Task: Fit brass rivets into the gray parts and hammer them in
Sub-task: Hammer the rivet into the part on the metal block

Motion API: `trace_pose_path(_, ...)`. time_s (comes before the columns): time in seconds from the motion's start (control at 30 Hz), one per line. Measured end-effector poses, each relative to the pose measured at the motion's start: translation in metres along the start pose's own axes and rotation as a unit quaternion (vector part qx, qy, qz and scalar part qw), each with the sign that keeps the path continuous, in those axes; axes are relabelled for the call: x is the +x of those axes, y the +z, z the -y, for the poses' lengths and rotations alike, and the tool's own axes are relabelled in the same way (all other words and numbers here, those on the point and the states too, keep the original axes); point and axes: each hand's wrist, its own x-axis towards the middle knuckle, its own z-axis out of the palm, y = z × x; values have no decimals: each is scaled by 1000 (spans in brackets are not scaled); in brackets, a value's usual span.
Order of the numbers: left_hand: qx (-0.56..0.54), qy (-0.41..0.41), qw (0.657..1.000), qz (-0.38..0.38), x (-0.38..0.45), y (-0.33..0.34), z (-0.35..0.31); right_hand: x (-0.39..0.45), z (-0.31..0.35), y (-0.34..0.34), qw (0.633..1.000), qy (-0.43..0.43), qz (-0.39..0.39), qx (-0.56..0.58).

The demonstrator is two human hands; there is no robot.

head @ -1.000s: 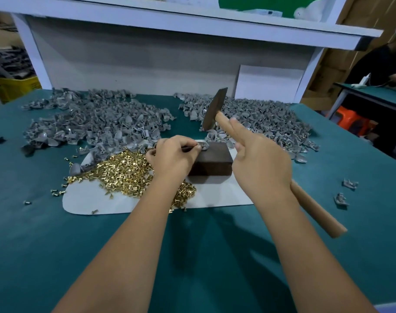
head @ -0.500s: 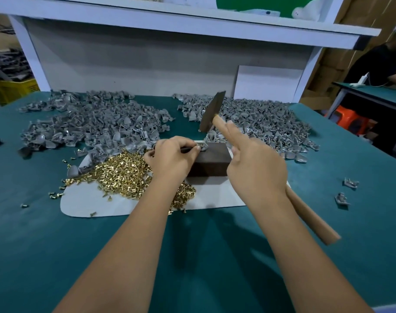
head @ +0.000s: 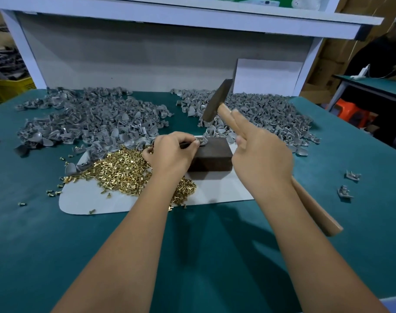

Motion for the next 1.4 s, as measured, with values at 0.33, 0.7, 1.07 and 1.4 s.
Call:
trace_pose_path(0.33,10,13,1000,-17,2,4,4,-4,-1,5,1000,5,-4,13)
trace_pose_path(0.7,67,12,997,-39,5,4,2,-7,-6,6,998,-10,57,-17)
trace_pose_path(1.07,40,0,998,-50,6,7,4,2,0,-4,999,-27,-7,-25)
trace_pose_path(1.4,47,-3,998,-35,5,2,0,9,-13,-4,1000,-18,-10,11)
